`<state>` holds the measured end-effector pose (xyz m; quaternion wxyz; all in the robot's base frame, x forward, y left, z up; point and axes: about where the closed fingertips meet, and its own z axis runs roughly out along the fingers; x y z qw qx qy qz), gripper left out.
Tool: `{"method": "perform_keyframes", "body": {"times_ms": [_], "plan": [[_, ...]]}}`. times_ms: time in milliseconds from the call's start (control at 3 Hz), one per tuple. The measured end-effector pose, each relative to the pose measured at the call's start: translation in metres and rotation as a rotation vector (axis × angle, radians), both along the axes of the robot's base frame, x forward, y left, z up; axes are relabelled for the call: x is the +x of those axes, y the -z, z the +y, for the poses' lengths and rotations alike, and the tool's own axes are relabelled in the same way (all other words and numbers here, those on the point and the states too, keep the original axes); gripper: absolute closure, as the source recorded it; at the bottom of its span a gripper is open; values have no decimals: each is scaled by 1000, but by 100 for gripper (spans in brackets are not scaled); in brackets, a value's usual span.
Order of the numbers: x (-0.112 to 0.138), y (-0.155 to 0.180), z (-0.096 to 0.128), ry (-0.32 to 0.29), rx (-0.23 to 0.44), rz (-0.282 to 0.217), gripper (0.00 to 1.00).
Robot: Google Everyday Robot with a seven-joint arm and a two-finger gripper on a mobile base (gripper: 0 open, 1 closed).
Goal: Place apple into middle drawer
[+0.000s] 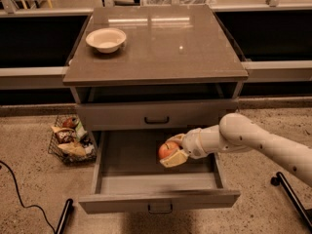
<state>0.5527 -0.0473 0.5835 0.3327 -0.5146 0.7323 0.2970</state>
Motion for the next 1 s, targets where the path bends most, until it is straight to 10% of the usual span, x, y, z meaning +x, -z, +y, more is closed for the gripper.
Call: {"method": "perform_keyframes", "body": {"times_ms": [1000], "plan": [[30,115,104,-74,43,48,100]]}}
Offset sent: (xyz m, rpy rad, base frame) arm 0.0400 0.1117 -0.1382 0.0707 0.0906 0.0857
